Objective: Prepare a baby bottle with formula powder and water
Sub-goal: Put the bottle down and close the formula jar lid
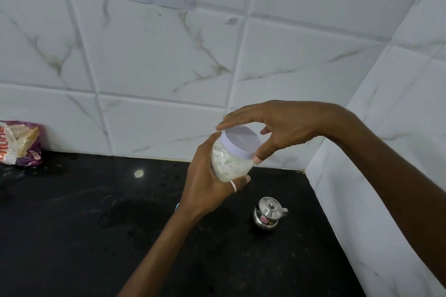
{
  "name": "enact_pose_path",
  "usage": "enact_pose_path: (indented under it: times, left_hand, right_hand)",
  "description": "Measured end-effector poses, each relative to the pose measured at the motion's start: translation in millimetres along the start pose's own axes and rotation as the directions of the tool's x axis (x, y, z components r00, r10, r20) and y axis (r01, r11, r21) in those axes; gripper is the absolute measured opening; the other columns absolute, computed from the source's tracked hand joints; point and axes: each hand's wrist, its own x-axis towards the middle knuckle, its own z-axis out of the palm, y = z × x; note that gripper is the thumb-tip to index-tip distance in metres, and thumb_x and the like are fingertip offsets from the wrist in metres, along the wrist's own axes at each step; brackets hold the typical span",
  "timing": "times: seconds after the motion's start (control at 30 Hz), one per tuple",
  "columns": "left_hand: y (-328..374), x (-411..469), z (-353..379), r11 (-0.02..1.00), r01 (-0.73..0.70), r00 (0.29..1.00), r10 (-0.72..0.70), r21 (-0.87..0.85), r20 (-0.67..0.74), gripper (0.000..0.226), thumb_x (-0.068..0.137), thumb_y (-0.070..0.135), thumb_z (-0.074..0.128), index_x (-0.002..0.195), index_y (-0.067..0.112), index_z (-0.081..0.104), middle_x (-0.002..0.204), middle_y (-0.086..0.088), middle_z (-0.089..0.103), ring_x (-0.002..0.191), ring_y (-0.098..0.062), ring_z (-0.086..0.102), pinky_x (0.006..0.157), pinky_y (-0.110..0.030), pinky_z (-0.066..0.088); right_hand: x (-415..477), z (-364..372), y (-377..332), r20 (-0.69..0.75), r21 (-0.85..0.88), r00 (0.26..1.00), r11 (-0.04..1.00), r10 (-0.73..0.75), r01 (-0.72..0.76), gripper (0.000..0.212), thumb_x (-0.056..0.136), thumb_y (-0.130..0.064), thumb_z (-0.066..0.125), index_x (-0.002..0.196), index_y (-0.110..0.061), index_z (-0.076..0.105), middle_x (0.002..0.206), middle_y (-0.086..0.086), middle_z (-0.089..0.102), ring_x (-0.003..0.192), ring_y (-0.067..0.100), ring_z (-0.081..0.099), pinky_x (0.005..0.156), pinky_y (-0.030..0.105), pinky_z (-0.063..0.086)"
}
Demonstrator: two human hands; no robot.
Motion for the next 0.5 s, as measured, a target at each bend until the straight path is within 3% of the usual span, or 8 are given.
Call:
enact_pose_path:
  times: [0.03, 0.1, 0.17, 0.23, 0.3, 0.4, 0.5]
  left_hand:
    - [2.5, 0.4, -0.3, 1.0, -0.01, 1.0, 0.01, -0.008, 0.008, 0.091, 0.064, 0.017, 0.096, 0.119, 0.069, 0.045, 0.121, 0.04, 0.06, 0.116, 0.01, 0.059, 0.085, -0.008, 0.051]
    - [1.9, 0.2, -1.0, 1.0, -0.002, 1.0, 0.002, 0.0, 0.025, 0.093, 0.064, 0.013, 0.095, 0.114, 0.074, 0.045, 0.118, 0.044, 0.058, 0.114, 0.013, 0.059, 0.083, -0.005, 0.049]
    - [-2.5, -2.0, -0.1, 1.0, 0.011, 0.999, -0.01, -0.003, 0.031, 0.087, 0.065, 0.019, 0.095, 0.122, 0.064, 0.048, 0.122, 0.036, 0.062, 0.116, 0.009, 0.06, 0.086, -0.007, 0.05]
    - [-8.7, -4.0, 0.4, 0.999, 0.051, 0.998, -0.052, 0.018, 0.048, 0.089, 0.064, 0.025, 0.096, 0.136, 0.045, 0.047, 0.132, 0.021, 0.061, 0.12, 0.002, 0.058, 0.097, -0.017, 0.051]
    - [-12.9, -4.4, 1.8, 0.998, 0.059, 0.996, -0.06, 0.021, 0.06, 0.093, 0.064, 0.027, 0.096, 0.141, 0.039, 0.045, 0.136, 0.015, 0.059, 0.122, -0.001, 0.057, 0.1, -0.019, 0.049]
    - [-9.3, -4.1, 3.5, 0.999, 0.043, 0.997, -0.045, 0.026, 0.061, 0.082, 0.064, 0.023, 0.096, 0.124, 0.053, 0.049, 0.119, 0.028, 0.065, 0.113, 0.003, 0.064, 0.088, -0.012, 0.052]
    - [-5.5, -6.3, 1.9, 0.999, 0.042, 0.999, -0.042, 0.017, 0.03, 0.083, 0.063, 0.022, 0.096, 0.121, 0.058, 0.05, 0.116, 0.03, 0.064, 0.111, 0.005, 0.063, 0.089, -0.017, 0.055]
  right_hand:
    - [1.6, 1.9, 1.3, -0.002, 0.007, 1.0, 1.0, -0.012, 0.012, 0.082, 0.082, -0.021, 0.085, 0.145, -0.053, 0.044, 0.153, -0.029, 0.039, 0.136, -0.003, 0.04, 0.09, -0.004, 0.035]
    - [4.1, 5.3, 1.3, -0.025, 0.021, 1.0, 1.0, -0.019, 0.019, 0.078, 0.081, -0.019, 0.085, 0.144, -0.049, 0.049, 0.151, -0.028, 0.044, 0.134, 0.001, 0.047, 0.095, 0.004, 0.039]
    - [4.6, 7.2, -2.7, -0.048, 0.017, 0.999, 1.0, 0.014, -0.013, 0.075, 0.08, -0.029, 0.086, 0.142, -0.051, 0.051, 0.146, -0.029, 0.049, 0.125, 0.007, 0.056, 0.099, 0.023, 0.048]
    - [4.9, 10.4, -8.3, -0.09, -0.017, 0.993, 0.997, 0.076, -0.078, 0.069, 0.079, -0.049, 0.083, 0.141, -0.051, 0.051, 0.139, -0.025, 0.056, 0.109, 0.005, 0.062, 0.095, 0.029, 0.052]
    - [5.2, 16.0, -16.6, -0.157, -0.053, 0.973, 0.983, 0.168, -0.178, 0.068, 0.077, -0.071, 0.071, 0.138, -0.045, 0.054, 0.125, -0.016, 0.064, 0.094, 0.003, 0.061, 0.091, 0.031, 0.053]
    - [7.8, 28.1, -23.6, -0.288, -0.193, 0.918, 0.922, 0.274, -0.335, 0.084, 0.07, -0.095, 0.039, 0.125, -0.037, 0.063, 0.098, -0.011, 0.068, 0.088, 0.013, 0.064, 0.085, 0.038, 0.054]
    - [8.5, 33.2, -19.8, -0.318, -0.211, 0.9, 0.903, 0.299, -0.375, 0.094, 0.068, -0.101, 0.024, 0.13, -0.04, 0.059, 0.11, -0.009, 0.072, 0.1, 0.018, 0.067, 0.089, 0.041, 0.053]
